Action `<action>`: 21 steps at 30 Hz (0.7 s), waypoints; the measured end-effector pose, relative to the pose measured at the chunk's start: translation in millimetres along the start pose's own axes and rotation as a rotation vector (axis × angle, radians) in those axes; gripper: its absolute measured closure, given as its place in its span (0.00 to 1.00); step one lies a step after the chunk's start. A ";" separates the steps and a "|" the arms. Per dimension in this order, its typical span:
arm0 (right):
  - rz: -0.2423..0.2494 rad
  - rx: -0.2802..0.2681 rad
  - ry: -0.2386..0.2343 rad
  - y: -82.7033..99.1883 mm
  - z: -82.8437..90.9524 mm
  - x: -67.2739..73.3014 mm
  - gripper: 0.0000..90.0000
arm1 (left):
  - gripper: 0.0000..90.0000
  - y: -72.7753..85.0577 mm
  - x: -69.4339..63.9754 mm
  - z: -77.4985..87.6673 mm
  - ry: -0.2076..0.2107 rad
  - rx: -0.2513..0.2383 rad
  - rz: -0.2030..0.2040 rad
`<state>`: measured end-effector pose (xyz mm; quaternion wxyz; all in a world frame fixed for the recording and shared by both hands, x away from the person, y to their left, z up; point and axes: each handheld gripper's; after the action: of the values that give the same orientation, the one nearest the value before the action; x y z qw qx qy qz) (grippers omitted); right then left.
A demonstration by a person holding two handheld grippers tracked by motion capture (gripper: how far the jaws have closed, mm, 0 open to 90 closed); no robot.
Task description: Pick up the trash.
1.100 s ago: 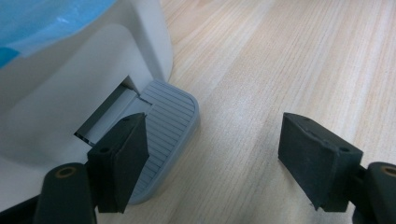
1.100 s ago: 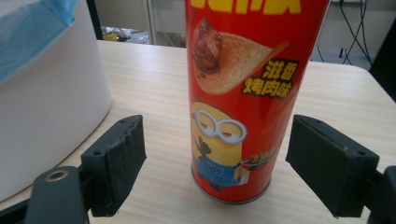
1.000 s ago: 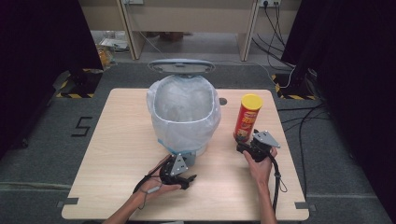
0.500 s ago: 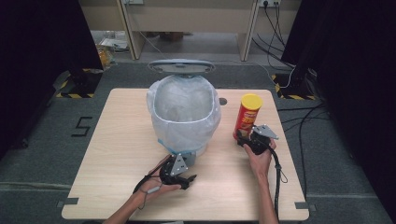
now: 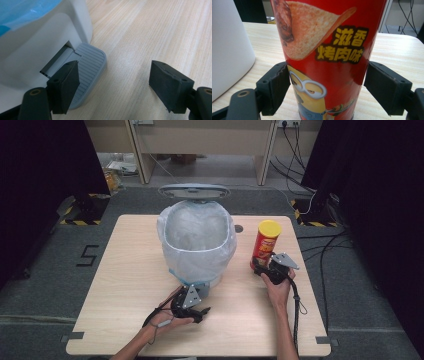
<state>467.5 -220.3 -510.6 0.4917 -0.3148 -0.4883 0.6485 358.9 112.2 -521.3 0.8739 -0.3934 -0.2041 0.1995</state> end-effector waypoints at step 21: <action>0.060 0.025 0.007 -8.1 0.0 9.5 0.27 | 0.26 0.1 0.0 0.1 0.000 0.000 -0.001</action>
<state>467.1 -211.0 -502.3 0.4775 -0.3254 -0.4687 0.6682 358.8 112.3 -521.3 0.8740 -0.3934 -0.2044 0.1992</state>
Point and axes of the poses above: each handheld gripper's, and its own axes: z roughly backward along the jaws, y roughly out of its underside, x roughly to its left, and after that the axes turned 3 degrees about -z, right-handed
